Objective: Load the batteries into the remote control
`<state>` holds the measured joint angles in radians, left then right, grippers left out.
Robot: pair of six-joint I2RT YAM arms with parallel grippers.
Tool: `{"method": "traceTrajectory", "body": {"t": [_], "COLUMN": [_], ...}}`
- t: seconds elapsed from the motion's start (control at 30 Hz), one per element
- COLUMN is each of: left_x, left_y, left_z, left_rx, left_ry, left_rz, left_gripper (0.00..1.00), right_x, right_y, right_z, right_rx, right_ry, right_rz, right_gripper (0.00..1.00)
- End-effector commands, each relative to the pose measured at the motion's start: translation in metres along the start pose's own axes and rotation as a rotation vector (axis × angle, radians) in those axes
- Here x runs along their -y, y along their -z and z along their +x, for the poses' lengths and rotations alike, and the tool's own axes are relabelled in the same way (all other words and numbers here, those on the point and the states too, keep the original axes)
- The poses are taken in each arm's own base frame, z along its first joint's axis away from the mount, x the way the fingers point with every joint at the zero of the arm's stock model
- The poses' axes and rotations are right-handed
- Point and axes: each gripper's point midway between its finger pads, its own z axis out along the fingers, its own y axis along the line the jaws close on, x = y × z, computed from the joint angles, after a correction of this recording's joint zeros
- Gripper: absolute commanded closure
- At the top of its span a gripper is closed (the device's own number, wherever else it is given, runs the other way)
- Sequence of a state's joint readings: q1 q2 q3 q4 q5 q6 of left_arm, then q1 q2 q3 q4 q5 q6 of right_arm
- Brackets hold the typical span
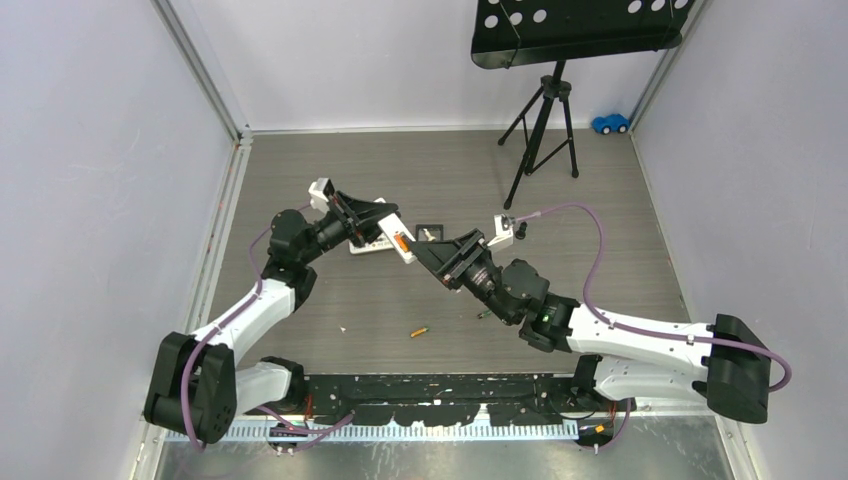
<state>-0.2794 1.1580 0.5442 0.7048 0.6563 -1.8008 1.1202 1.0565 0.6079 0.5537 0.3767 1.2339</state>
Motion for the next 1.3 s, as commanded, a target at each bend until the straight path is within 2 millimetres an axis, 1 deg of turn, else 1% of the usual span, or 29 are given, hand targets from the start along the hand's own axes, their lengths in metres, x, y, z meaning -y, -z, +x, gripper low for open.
{"method": "traceTrajectory", "body": {"t": [0.0,0.13,0.33,0.47,0.57,0.7,0.83,0.9,0.97,1.0,1.1,1.13,1.2,1.27], "left_x": [0.021,0.025,0.03,0.035,0.04,0.05,0.058,0.062,0.061,0.061,0.06,0.058,0.054,0.049], "left_y": [0.006,0.008,0.011,0.013,0.014,0.015,0.017,0.018,0.018,0.018,0.018,0.018,0.019,0.02], "left_z": [0.01,0.014,0.018,0.022,0.026,0.031,0.037,0.04,0.041,0.042,0.043,0.043,0.044,0.044], "left_rx": [-0.032,-0.043,-0.052,-0.063,-0.077,-0.092,-0.111,-0.122,-0.128,-0.132,-0.145,-0.148,-0.163,-0.179], "left_ry": [-0.026,-0.026,-0.04,-0.068,-0.1,-0.166,-0.261,-0.318,-0.367,-0.403,-0.491,-0.515,-0.557,-0.584], "left_rz": [0.056,0.062,0.073,0.083,0.09,0.107,0.112,0.109,0.096,0.093,0.072,0.06,0.041,0.02], "left_gripper": [1.0,1.0,1.0,1.0,1.0,1.0,1.0,1.0,1.0,1.0,1.0,1.0,1.0,1.0], "right_x": [-0.016,-0.012,-0.005,-0.001,0.004,0.023,0.052,0.063,0.067,0.065,0.056,0.052,0.045,0.035], "right_y": [-0.007,-0.011,-0.016,-0.017,-0.018,-0.017,-0.012,-0.008,-0.005,-0.003,0.003,0.004,0.009,0.013], "right_z": [-0.009,-0.01,-0.008,-0.008,-0.01,-0.01,-0.01,-0.01,-0.009,-0.007,-0.009,-0.011,-0.016,-0.021], "right_rx": [0.045,0.047,0.044,0.044,0.05,0.054,0.051,0.044,0.025,0.009,-0.013,-0.012,-0.008,-0.001], "right_ry": [-0.037,-0.044,-0.059,-0.06,-0.058,-0.028,0.038,0.074,0.116,0.144,0.202,0.214,0.227,0.236], "right_rz": [-0.038,-0.023,-0.002,0.014,0.038,0.135,0.258,0.3,0.309,0.293,0.26,0.25,0.23,0.202], "right_gripper": [0.54,0.59,0.63,0.64,0.67,0.71,0.73,0.74,0.74,0.74,0.68,0.64,0.51,0.42]}}
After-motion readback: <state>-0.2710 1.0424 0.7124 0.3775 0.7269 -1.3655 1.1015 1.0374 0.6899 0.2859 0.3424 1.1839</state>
